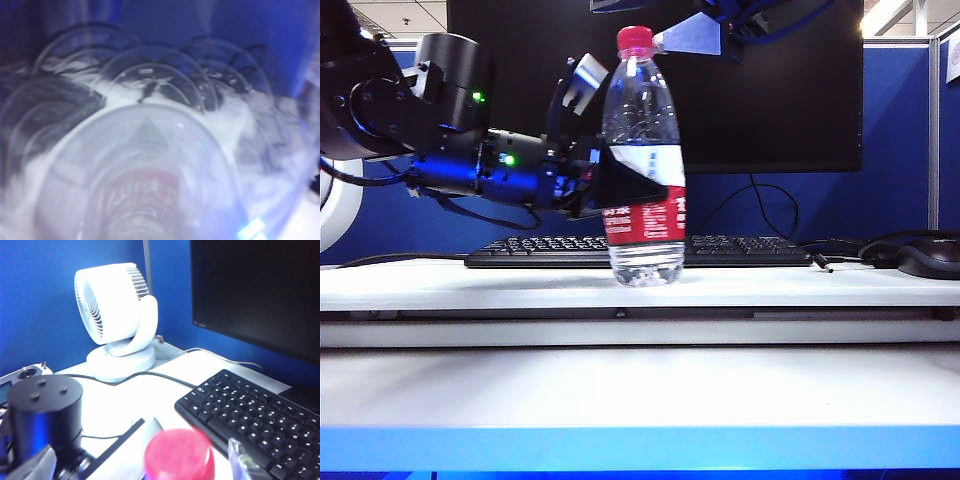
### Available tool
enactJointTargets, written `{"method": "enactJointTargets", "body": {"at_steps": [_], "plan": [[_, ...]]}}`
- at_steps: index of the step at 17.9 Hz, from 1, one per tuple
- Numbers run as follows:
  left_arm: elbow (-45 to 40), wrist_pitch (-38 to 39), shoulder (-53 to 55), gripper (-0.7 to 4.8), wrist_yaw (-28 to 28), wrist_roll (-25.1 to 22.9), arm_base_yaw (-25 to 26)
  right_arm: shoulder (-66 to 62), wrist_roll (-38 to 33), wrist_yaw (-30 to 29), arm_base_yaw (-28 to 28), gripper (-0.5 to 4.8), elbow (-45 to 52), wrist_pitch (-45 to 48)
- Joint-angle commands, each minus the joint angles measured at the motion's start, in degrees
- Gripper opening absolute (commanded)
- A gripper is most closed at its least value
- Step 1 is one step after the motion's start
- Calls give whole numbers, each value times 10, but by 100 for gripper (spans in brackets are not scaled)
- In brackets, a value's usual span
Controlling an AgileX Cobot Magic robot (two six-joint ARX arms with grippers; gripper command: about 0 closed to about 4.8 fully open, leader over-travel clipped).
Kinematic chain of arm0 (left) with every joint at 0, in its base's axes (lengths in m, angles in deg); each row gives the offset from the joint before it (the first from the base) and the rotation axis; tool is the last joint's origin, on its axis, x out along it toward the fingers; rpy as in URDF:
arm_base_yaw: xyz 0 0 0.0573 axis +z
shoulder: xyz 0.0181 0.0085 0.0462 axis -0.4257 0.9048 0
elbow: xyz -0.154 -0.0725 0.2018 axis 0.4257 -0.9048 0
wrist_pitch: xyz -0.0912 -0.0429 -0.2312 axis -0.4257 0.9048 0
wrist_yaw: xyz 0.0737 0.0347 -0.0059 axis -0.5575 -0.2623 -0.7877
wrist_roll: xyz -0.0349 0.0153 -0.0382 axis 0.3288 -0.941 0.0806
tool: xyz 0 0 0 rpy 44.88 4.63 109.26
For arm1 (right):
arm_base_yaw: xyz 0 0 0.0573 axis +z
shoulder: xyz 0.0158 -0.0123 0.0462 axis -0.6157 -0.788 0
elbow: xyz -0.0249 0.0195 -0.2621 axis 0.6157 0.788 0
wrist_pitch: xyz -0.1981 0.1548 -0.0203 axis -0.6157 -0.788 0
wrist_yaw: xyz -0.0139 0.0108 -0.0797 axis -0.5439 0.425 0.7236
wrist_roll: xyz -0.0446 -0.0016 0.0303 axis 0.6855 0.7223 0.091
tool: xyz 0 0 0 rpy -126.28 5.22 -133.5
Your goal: Unscrew the cap from the plastic bottle on the table.
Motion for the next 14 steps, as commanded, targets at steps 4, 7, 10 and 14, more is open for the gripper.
{"method": "enactJointTargets", "body": {"at_steps": [4,7,10,14], "plan": [[-5,30,6,19,-6,2,-13,2,2,19,1,322,-3,18],[-5,30,6,19,-6,2,-13,2,2,19,1,292,-3,13],[-5,30,6,19,-6,2,-13,2,2,19,1,291,-3,-4],[-5,30,6,19,-6,2,-13,2,2,19,1,98,-3,-4]]}}
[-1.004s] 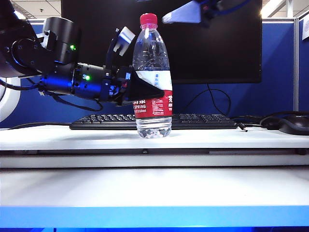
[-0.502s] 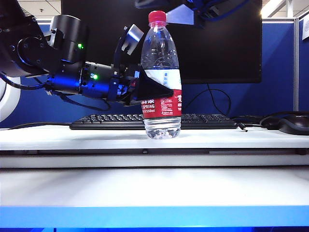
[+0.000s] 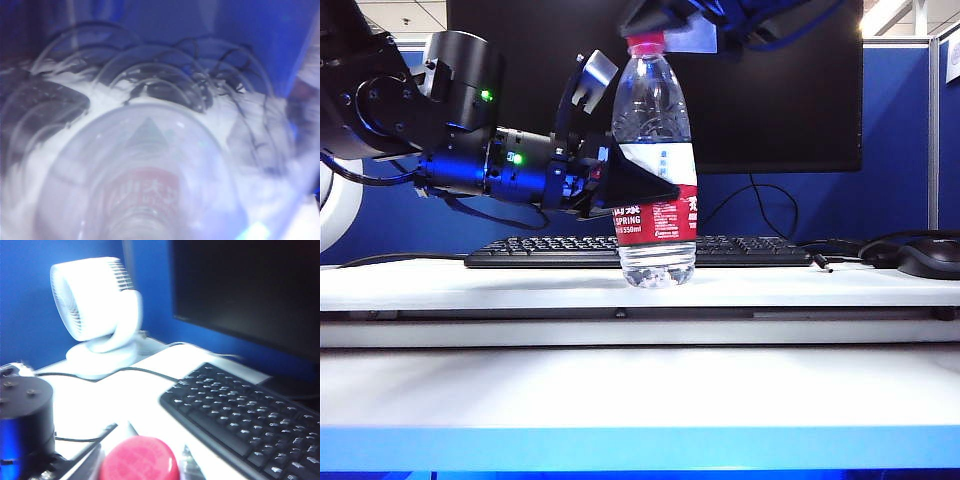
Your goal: Unscrew the cap from the plastic bottle on the table.
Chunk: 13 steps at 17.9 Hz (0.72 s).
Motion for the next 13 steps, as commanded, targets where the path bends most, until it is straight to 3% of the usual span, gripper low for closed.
{"method": "enactJointTargets", "body": {"at_steps": [1,2,5,13], "plan": [[-4,29,6,19,-6,0,-2,2,-2,-8,3,84,-3,9],[-4,29,6,19,-6,0,-2,2,-3,-8,3,83,-3,9],[-4,30,6,19,-4,0,-2,2,-3,-9,2,8,-3,9],[-4,30,6,19,-2,0,-1,4,-3,-134,-33,-1,-3,-21]]}}
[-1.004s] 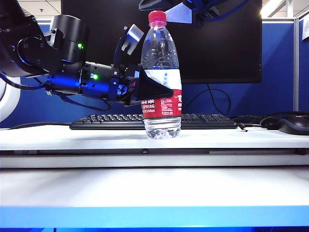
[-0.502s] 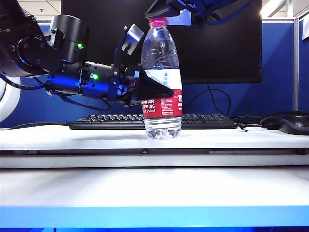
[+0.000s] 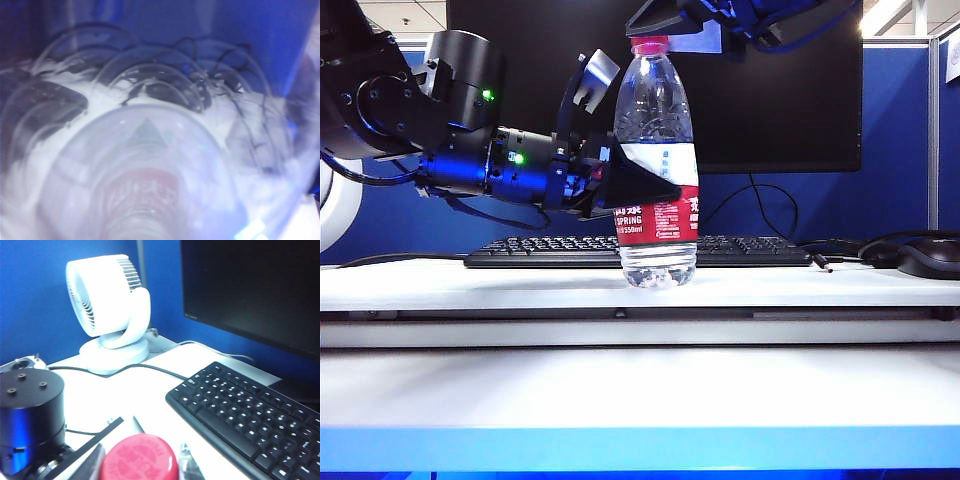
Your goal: Unscrew the cap from the plastic bottle on the table.
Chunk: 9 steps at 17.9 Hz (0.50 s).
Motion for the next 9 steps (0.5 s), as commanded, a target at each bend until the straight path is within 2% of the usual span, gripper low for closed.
{"method": "enactJointTargets", "body": {"at_steps": [1,2,9], "plan": [[-4,30,6,19,-2,1,0,2,-10,-85,-17,-1,-2,-9],[-4,30,6,19,-2,1,0,3,-11,-125,-37,-1,-2,-9],[-4,30,6,19,-2,5,0,1,-10,-257,-115,-1,-2,9]]}}
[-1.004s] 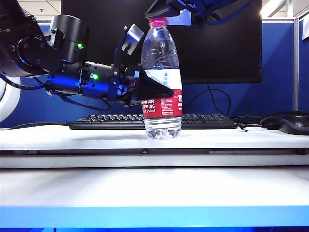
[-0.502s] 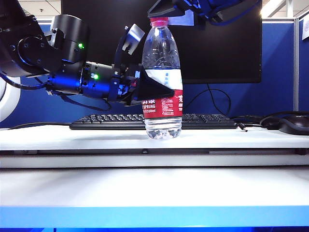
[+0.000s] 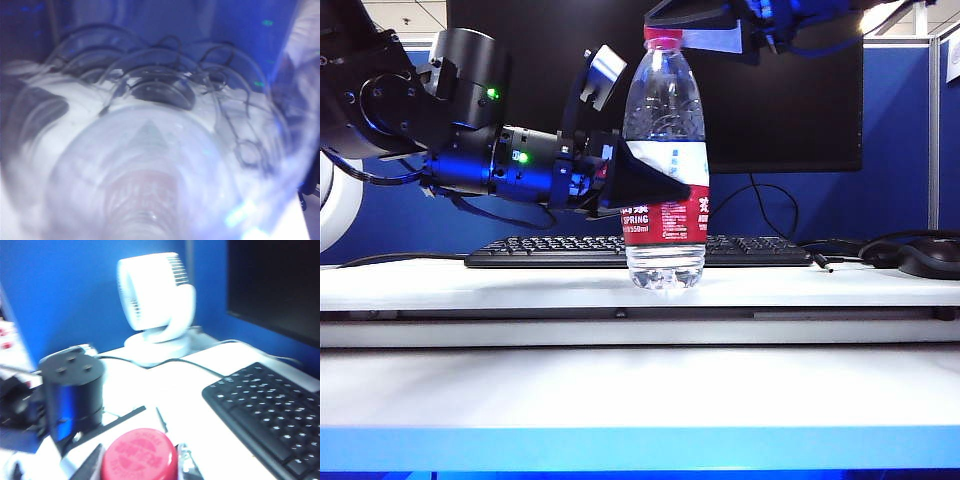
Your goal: Unscrew the cap from the plastic bottle on the table.
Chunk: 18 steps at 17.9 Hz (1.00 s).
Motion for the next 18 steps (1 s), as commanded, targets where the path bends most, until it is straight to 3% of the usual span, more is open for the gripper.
{"method": "enactJointTargets", "body": {"at_steps": [1,7,10,11,12,13,15,17,18], "plan": [[-4,30,6,19,-13,9,4,2,-10,-69,-35,-1,-1,17],[-4,29,6,19,-14,10,4,-6,-46,-157,-51,-1,-8,27],[-4,30,6,19,-14,11,4,-6,-64,-149,-44,0,-8,45],[-4,29,6,19,-15,11,4,-6,-81,-136,-44,38,-8,61],[-4,30,6,19,-19,11,4,-6,-121,-129,-44,212,-8,91],[-4,30,6,19,-26,11,4,-6,-150,-121,-44,320,-8,115],[-4,29,6,19,-30,11,4,-2,-163,-92,-36,327,-8,123],[-4,30,6,19,-30,11,4,-1,-163,-52,-24,401,-8,122],[-4,30,6,19,-30,12,4,-1,-162,-43,-16,401,-8,115]]}}
